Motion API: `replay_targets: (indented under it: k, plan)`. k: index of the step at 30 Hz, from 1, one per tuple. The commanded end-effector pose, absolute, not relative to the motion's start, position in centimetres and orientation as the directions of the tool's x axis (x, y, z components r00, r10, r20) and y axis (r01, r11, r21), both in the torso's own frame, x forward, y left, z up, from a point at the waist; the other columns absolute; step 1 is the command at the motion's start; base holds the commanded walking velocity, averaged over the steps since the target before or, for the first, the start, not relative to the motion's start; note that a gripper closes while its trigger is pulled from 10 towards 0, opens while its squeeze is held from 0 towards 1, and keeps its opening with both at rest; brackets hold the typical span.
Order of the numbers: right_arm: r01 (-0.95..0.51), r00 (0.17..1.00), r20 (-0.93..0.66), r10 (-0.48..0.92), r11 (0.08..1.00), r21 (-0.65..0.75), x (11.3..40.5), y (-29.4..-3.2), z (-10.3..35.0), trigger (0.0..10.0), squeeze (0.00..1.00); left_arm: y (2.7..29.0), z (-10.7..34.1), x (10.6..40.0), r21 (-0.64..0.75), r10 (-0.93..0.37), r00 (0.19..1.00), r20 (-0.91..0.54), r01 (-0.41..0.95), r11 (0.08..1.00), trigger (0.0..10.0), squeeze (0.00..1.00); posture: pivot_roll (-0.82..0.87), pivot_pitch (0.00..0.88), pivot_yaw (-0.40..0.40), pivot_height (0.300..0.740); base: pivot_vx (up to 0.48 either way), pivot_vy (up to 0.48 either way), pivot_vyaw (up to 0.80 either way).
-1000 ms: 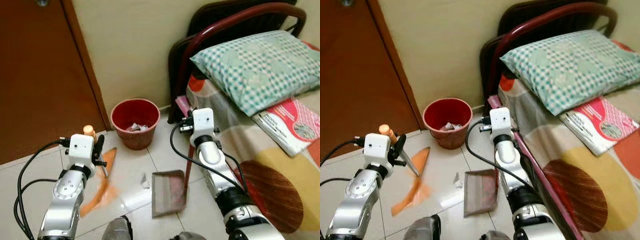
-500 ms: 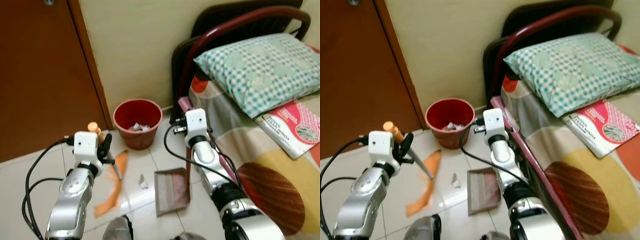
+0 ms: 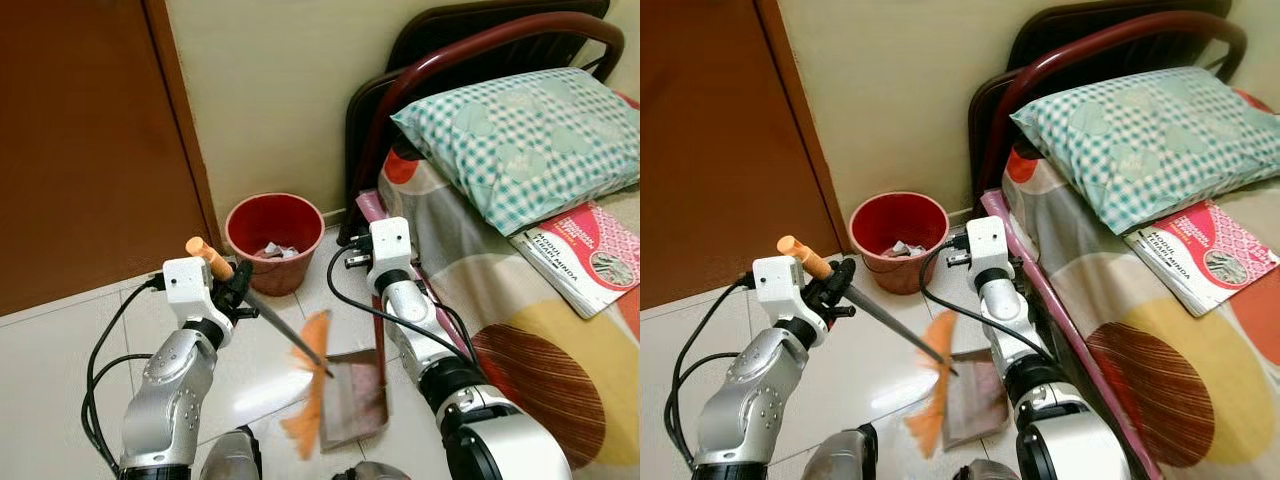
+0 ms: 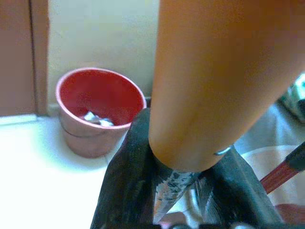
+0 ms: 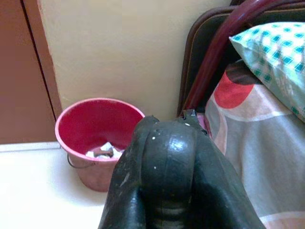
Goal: Sweep floor
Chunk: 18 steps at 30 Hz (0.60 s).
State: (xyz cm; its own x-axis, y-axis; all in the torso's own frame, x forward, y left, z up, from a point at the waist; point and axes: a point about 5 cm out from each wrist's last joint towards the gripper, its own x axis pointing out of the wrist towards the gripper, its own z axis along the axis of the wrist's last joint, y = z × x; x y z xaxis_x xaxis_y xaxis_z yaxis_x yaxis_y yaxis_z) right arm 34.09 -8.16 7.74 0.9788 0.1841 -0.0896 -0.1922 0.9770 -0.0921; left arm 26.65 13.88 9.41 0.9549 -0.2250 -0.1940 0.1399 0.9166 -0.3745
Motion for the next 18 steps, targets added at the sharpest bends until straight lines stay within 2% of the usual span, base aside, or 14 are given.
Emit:
replay_targets:
  k: [1, 5, 12, 14, 18]
  plan:
    - [-0.202, 0.976, -0.093, 0.199, 0.979, -0.026, 34.1, -7.3, 7.8, 10.0, 0.00, 11.3, 10.4, 27.1, -0.564, -0.333, 0.933, -0.135, 0.204, 0.800, 10.0, 0.00, 0.13, 0.138, -0.123, 0.740, 0.000, 0.000, 0.00]
    - [-0.199, 0.975, -0.104, 0.196, 0.980, -0.017, 34.0, -7.4, 7.5, 10.0, 0.00, 12.4, 10.8, 27.7, -0.578, -0.272, 0.956, -0.114, 0.159, 0.800, 10.0, 0.00, 0.13, 0.135, -0.124, 0.740, 0.000, 0.000, 0.00]
    - [-0.191, 0.975, -0.115, 0.189, 0.982, -0.004, 34.0, -7.8, 7.3, 10.0, 0.00, 17.4, 12.0, 29.0, -0.556, -0.079, 0.994, -0.072, 0.026, 0.831, 10.0, 0.00, 0.13, 0.134, -0.124, 0.740, 0.000, 0.000, 0.00]
    - [-0.193, 0.974, -0.119, 0.193, 0.981, 0.008, 33.9, -7.8, 7.2, 10.0, 0.00, 19.5, 12.4, 29.3, -0.513, -0.030, 0.997, -0.071, -0.011, 0.858, 10.0, 0.00, 0.14, 0.132, -0.114, 0.740, 0.000, 0.000, 0.00]
    - [-0.196, 0.973, -0.117, 0.197, 0.980, 0.020, 33.9, -8.1, 7.2, 10.0, 0.00, 21.8, 12.6, 29.3, -0.438, 0.005, 0.998, -0.066, -0.033, 0.898, 10.0, 0.00, 0.14, 0.130, -0.108, 0.740, 0.000, 0.000, 0.00]
